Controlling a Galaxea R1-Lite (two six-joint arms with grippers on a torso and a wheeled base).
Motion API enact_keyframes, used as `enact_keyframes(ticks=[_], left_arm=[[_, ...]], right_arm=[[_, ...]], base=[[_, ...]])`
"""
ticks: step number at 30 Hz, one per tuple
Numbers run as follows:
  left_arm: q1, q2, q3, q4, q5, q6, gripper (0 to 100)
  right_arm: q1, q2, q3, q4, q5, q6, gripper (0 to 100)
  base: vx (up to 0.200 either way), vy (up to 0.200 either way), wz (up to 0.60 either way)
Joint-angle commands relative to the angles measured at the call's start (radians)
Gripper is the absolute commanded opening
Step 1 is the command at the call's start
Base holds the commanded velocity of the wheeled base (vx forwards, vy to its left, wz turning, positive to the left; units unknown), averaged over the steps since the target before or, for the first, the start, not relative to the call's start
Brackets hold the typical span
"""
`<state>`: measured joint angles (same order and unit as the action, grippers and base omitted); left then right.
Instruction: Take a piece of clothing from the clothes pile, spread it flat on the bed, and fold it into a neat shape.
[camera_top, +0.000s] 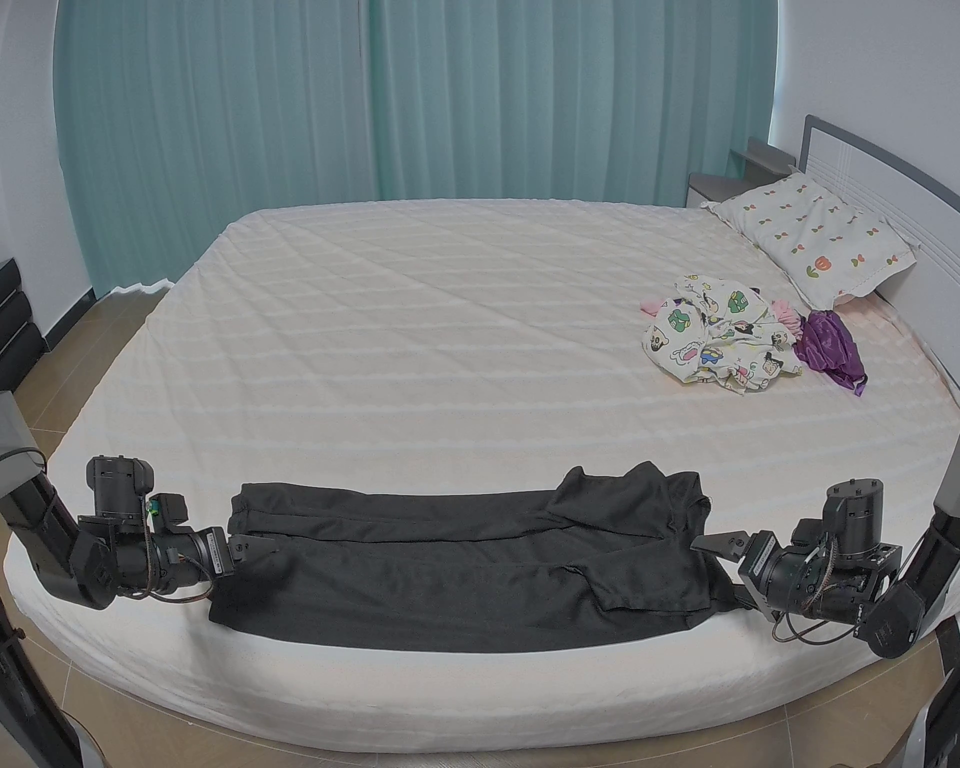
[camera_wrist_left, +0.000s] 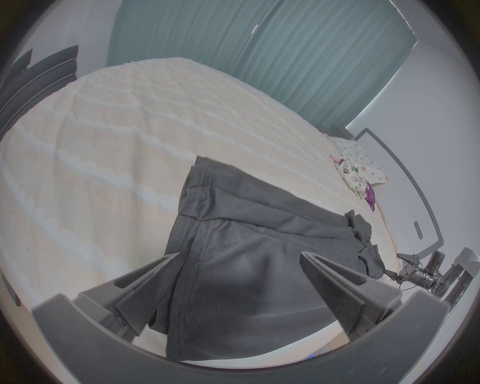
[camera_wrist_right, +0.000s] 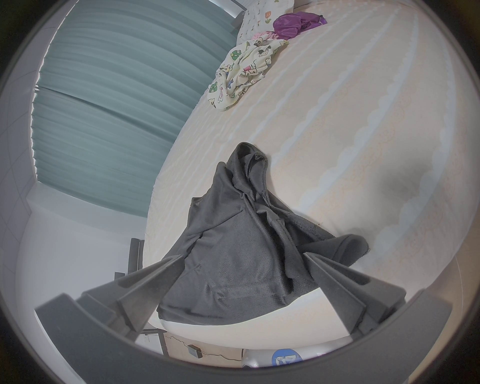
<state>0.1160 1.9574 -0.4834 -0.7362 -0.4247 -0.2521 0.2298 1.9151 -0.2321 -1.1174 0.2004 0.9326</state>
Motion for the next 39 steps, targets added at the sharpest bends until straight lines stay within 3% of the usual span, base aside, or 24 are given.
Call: enact_keyframes(ticks=[1,6,7,17,39], left_arm=[[0.002,0.072,-0.012,-0.002,0.000,0.007,100],[0.002,0.113,-0.032,-0.008,0.009,0.031,100],[0.004,0.115,-0.032,-0.008,0.012,0.033,0],[0.017,0.086,-0.009,-0.002,0.075,0.033,0],[0.060,0.032,0.091,-0.005,0.076,0.025,0]], right_arm=[[0.000,0.015,-0.001,-0.001,0.001,-0.001,100],[0.000,0.015,0.000,-0.001,0.001,-0.001,100],[0.000,0.015,0.000,-0.001,0.001,-0.001,100],[0.000,0.015,0.002,-0.001,-0.001,-0.003,100],[0.000,0.015,0.002,-0.001,-0.003,-0.006,100]], base=[[0.000,0.000,0.00],[0.000,0.000,0.00],[0.000,0.000,0.00],[0.000,0.000,0.00],[0.000,0.000,0.00]])
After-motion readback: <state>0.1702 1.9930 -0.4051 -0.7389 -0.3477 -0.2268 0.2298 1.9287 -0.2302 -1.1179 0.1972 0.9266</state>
